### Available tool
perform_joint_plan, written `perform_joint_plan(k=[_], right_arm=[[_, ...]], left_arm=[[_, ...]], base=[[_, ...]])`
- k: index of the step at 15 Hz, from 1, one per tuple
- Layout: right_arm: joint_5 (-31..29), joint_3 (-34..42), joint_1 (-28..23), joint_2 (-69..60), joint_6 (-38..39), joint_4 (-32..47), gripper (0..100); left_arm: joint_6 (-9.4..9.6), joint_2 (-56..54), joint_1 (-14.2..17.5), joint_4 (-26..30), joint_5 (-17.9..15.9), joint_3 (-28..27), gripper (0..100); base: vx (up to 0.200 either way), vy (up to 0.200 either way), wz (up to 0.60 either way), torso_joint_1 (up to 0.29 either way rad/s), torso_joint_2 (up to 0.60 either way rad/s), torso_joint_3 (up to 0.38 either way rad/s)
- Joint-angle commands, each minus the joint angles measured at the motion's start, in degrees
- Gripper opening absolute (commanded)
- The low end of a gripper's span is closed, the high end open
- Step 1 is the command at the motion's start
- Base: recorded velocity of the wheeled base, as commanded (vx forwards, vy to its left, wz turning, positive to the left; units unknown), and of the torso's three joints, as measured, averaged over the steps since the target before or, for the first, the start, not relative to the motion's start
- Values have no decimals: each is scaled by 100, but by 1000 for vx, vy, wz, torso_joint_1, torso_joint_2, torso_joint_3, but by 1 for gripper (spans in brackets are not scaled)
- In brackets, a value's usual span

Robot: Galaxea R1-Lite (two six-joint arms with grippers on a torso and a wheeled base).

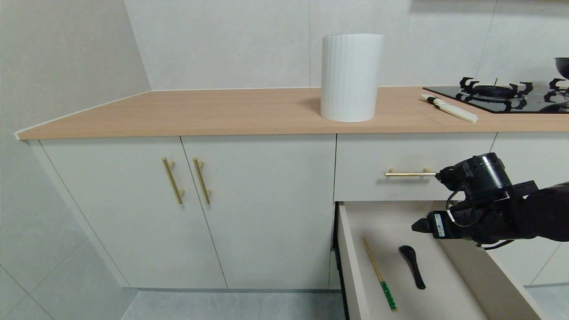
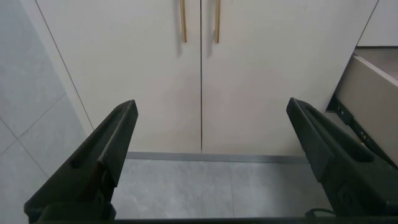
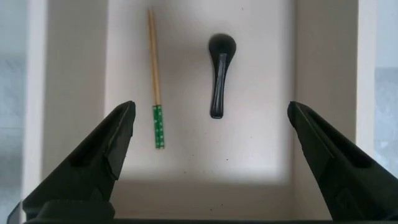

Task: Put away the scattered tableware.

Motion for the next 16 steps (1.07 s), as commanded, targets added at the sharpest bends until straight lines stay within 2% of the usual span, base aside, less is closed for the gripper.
perform_joint_plan(k=[1,7,11,14,16], right_arm=[[1,37,18,-144,-71,3,100],[1,168,132,-197,-150,3,100],[10,344,291,-250,-300,3,100],[115,819,537,-558,-924,12,100],[308,1162,915,-856,-1302,170,100]], left_arm=[[-2,0,0,0,4,0,100],[-2,0,0,0,4,0,100],[-2,0,0,0,4,0,100],[-2,0,0,0,4,0,100],[-2,0,0,0,4,0,100]], base=[[-200,0,0,12,2,-2],[-200,0,0,0,2,4],[0,0,0,0,0,0],[0,0,0,0,0,0],[0,0,0,0,0,0]])
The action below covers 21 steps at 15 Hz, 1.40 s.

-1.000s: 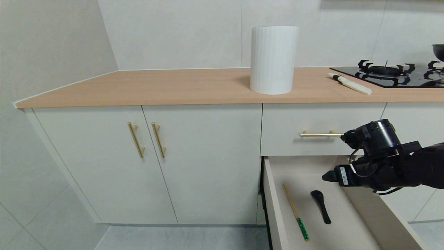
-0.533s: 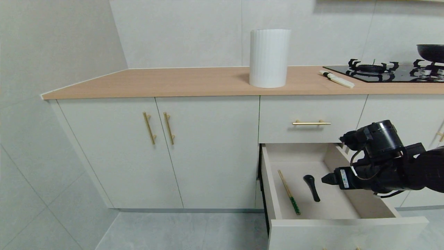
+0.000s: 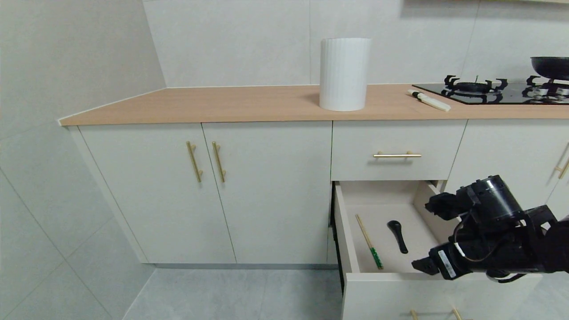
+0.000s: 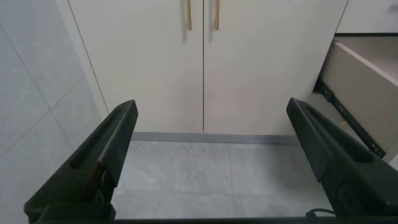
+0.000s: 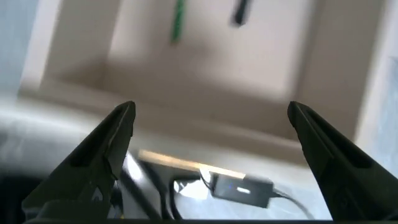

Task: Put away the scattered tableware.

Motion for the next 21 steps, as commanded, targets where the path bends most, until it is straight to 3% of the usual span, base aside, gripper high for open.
perform_joint_plan(k=[1,9,13,21], right_arm=[[43,313,370,-349,-246,220,100],[307,919,932,-86,-1019,317,100],[298,832,915,398,-1072,264,100],[245,313,370,670,-545,238,100]], left_arm=[[-2,0,0,0,2,0,100],[-2,0,0,0,2,0,100],[-2,0,0,0,2,0,100],[-2,0,0,0,2,0,100]], base=[[0,0,0,0,0,0],[0,0,0,0,0,0],[0,0,0,0,0,0],[0,0,0,0,0,0]])
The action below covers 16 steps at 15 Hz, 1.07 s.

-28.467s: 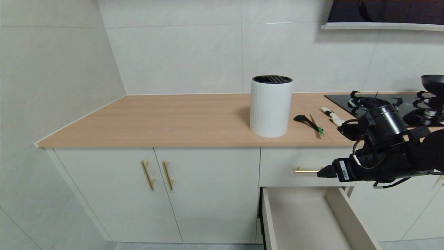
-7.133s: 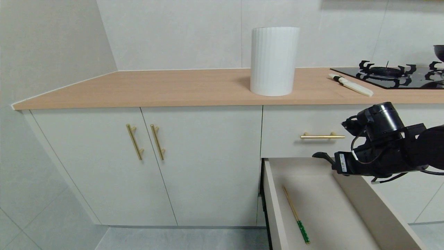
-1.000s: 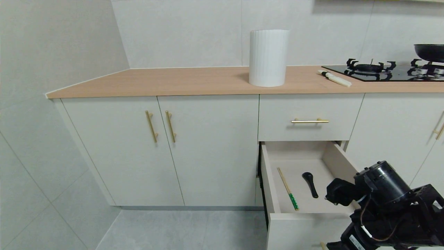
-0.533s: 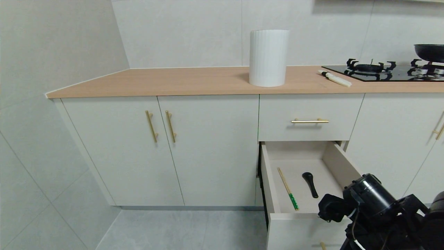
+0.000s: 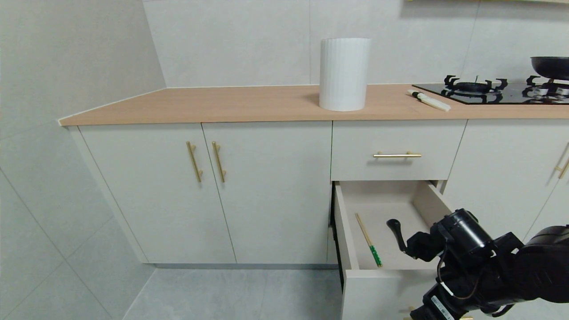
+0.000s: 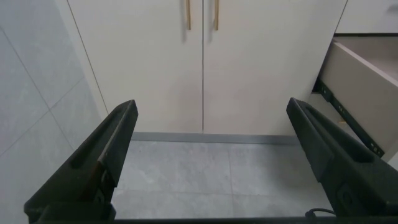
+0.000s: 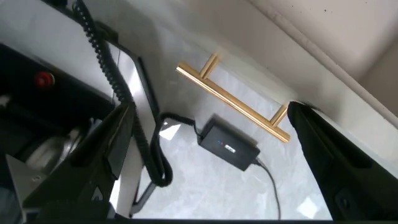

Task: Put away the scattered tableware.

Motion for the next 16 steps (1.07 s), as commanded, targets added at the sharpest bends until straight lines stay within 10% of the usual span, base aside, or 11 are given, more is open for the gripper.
perform_joint_plan(k=[1,16], right_arm=[[-1,-191,-151,128,126,-9,100],[-10,-1343,-960,1525,565,-1116,100]], left_arm=[[-3,0,0,0,2,0,100],[-3,0,0,0,2,0,100]], base=[[0,0,0,0,0,0],[0,0,0,0,0,0]])
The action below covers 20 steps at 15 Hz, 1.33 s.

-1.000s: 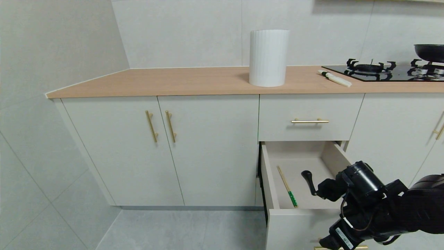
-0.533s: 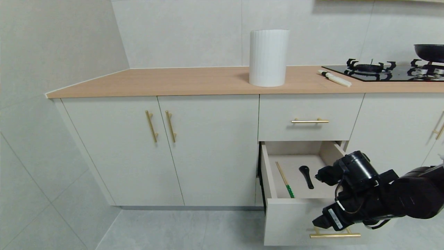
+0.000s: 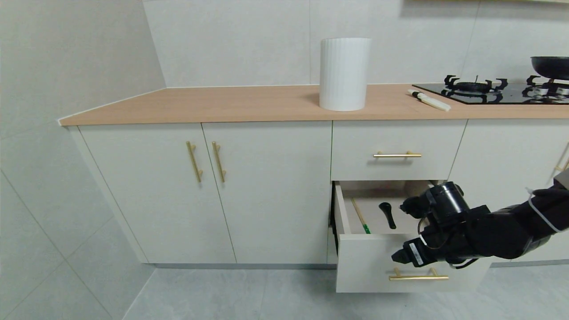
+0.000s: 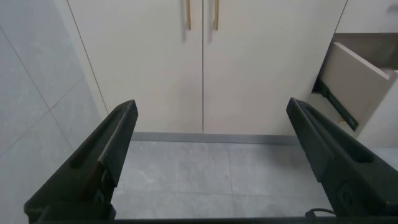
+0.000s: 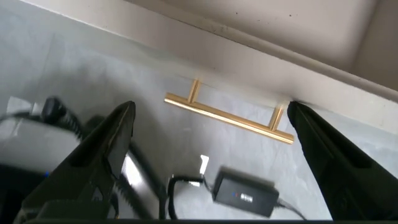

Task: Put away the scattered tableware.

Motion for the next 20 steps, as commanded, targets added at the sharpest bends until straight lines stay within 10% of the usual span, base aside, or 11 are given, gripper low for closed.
perform_joint_plan(k=[1,20], right_arm=[[-4,-269,-112,383,5,-3,100],[-206,-2801,-622,2317,549,-865,100]], left_arm=[[-3,0,0,0,2,0,100],[-3,0,0,0,2,0,100]], base=[[0,0,0,0,0,0],[0,0,0,0,0,0]])
